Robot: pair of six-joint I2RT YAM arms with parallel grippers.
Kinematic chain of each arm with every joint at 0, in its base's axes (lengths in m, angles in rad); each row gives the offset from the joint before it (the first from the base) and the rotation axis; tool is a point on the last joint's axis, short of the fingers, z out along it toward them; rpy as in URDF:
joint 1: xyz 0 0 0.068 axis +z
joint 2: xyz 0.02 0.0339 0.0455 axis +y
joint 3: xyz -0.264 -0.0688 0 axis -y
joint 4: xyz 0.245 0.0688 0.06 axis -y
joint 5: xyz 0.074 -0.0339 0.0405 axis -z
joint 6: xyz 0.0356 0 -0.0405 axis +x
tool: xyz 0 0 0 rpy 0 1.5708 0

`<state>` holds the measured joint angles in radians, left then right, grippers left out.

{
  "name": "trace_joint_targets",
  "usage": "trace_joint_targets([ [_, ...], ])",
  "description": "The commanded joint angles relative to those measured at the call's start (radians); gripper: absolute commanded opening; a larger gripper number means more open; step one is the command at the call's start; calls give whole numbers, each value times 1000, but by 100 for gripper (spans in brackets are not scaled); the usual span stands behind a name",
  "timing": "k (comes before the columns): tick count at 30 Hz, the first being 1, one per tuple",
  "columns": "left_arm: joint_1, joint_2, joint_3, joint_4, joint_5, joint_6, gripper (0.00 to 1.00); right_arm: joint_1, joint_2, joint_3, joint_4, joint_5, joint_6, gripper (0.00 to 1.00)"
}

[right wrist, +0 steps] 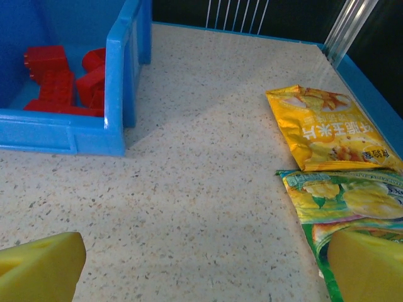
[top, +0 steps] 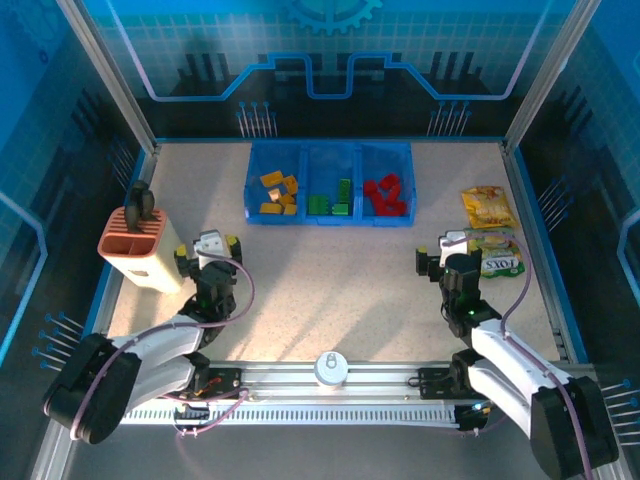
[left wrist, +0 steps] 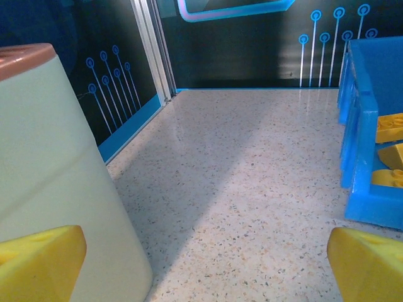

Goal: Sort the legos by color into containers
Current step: Reset both arms

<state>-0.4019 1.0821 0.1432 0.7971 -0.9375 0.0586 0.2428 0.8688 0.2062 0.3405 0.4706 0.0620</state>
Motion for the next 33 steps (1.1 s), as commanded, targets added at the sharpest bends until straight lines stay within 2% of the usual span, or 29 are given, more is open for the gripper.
trace_joint_targets([
  [1,16,36,-6,109,34,-5,99,-20,23,-10,108,15,-9,100],
  [10,43,169,8,273,66,16,99,-37,117,-9,242,17,-15,100],
  [21,46,387,17,603,73,108,99,-45,224,-10,397,15,-38,100],
  [33,61,406,29,605,66,114,99,-46,309,-20,544,21,-57,100],
])
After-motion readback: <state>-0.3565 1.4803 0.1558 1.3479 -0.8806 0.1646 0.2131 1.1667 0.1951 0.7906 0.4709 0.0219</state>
